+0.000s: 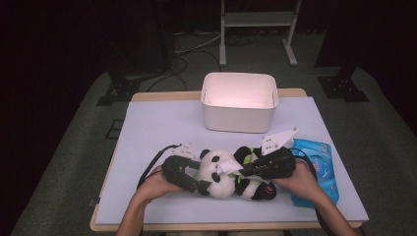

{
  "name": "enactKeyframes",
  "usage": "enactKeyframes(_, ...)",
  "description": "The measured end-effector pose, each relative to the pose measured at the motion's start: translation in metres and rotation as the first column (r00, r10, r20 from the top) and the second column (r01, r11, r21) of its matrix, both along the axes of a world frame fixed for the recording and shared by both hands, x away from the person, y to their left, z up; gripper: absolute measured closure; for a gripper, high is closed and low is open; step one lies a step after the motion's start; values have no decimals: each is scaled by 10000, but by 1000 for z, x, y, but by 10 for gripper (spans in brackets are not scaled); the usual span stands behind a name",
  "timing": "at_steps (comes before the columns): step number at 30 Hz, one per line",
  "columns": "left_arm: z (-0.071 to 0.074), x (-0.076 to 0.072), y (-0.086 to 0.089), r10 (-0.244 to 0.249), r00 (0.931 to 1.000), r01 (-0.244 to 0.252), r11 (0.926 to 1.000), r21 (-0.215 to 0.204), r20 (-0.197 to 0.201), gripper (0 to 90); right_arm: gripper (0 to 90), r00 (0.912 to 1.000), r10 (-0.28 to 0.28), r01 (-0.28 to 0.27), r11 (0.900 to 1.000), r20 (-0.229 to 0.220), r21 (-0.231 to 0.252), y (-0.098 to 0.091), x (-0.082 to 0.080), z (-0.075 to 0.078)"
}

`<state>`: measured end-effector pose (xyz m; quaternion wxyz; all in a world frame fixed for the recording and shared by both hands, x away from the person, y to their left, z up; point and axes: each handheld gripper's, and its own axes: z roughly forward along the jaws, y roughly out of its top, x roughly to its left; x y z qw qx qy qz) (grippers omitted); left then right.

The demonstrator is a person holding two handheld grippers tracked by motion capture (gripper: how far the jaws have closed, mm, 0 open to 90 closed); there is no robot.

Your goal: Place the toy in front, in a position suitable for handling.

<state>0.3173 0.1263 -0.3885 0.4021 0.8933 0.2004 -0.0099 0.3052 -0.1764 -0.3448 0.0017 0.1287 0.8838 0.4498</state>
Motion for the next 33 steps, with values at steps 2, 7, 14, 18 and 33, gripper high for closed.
enactKeyframes(2,3,-2,-2,-76,9999,77,10000,-62,116,216,834,10000,-2,1,9997,31,261,0,-1,4)
enactKeyframes(7,9,-6,-9,-51,9992,44,9998,180,391,216,833,9998,54,-57,9999,183,163,5,-2,11)
enactKeyframes(14,11,-8,-12,-108,9986,93,9995,307,518,216,834,9999,-57,48,9969,112,781,0,0,25)
enactKeyframes(18,15,-11,-16,-200,9976,181,9994,292,670,216,834,9995,314,-312,9989,-60,362,11,-1,25)
enactKeyframes(33,8,-10,-16,-264,9980,243,9990,367,568,210,842,9982,-144,127,9995,-586,-295,-9,-3,-6)
